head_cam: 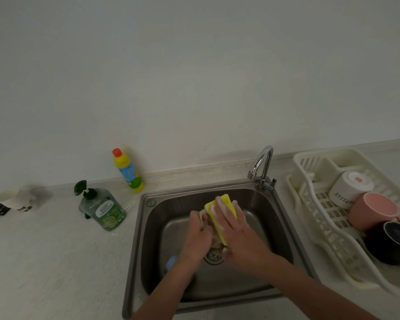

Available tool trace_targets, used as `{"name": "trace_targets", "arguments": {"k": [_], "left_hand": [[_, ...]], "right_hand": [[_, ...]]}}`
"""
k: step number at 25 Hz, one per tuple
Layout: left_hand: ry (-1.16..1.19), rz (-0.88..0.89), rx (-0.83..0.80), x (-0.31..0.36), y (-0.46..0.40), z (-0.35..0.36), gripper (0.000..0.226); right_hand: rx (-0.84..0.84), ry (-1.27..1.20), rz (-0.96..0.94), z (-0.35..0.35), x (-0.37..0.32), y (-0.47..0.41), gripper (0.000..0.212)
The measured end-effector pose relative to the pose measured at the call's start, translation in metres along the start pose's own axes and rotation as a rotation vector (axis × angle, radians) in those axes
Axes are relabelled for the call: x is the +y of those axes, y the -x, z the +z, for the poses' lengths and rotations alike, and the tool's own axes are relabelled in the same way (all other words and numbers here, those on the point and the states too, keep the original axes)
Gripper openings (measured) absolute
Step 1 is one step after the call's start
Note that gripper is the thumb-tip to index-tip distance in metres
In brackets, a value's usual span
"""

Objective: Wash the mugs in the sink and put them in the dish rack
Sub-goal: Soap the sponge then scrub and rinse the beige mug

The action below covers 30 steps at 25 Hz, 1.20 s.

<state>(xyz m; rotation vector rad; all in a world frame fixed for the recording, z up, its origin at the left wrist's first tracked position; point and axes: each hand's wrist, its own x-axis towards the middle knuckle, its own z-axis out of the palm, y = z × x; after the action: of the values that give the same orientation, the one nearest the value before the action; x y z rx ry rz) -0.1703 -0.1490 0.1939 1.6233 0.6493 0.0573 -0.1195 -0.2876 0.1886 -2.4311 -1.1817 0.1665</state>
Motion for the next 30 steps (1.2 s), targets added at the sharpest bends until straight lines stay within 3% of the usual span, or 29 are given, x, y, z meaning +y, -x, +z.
{"name": "trace_targets", "arguments": {"k": [3,6,8,11,13,16,18,20,22,25,28,30], "left_hand": [[-0.001,-0.017,-0.029,-0.004,0.003,0.0,0.007],[0.326,-0.156,-0.005,0.002,0.009,-0.006,0.016],[0.342,-0.151,0.047,0.004,0.006,-0.009,0.017],[0.06,-0.052,0.074,-0.002,-0.002,-0.007,0.01],[-0.028,0.001,0.034,-0.003,0.002,-0.007,0.005],[0.203,-0.084,0.0,-0.001,0.006,-0.014,0.01],[0.37,-0.142,-0.003,0.004,0.009,-0.019,0.017],[0.328,-0.13,0.028,0.006,0.007,-0.021,0.016],[0.145,-0.074,0.06,0.005,0.001,-0.017,0.012],[-0.011,-0.029,-0.013,0.0,-0.001,-0.013,0.008],[0.202,-0.128,-0.1,0.004,0.002,-0.016,0.009],[0.361,-0.195,-0.086,0.008,0.003,-0.019,0.017]], "right_hand": [[-0.015,-0.143,0.081,-0.009,0.009,-0.011,0.126],[-0.096,-0.578,0.288,-0.014,0.013,-0.005,0.124],[-0.064,-0.48,0.223,-0.004,0.007,0.003,0.114],[0.017,-0.082,0.008,0.013,-0.002,0.002,0.103],[0.026,-0.033,-0.024,0.011,-0.003,-0.008,0.106],[-0.013,-0.464,0.218,-0.008,0.002,-0.017,0.127],[-0.048,-0.668,0.254,-0.016,0.001,-0.011,0.115],[-0.035,-0.545,0.162,-0.013,-0.009,-0.001,0.108],[0.013,-0.297,0.07,-0.002,-0.017,0.001,0.108],[0.023,-0.02,-0.018,0.005,-0.009,-0.01,0.108],[-0.048,-0.37,0.194,-0.015,-0.001,-0.019,0.129],[-0.098,-0.67,0.327,-0.02,0.005,-0.016,0.128]]}}
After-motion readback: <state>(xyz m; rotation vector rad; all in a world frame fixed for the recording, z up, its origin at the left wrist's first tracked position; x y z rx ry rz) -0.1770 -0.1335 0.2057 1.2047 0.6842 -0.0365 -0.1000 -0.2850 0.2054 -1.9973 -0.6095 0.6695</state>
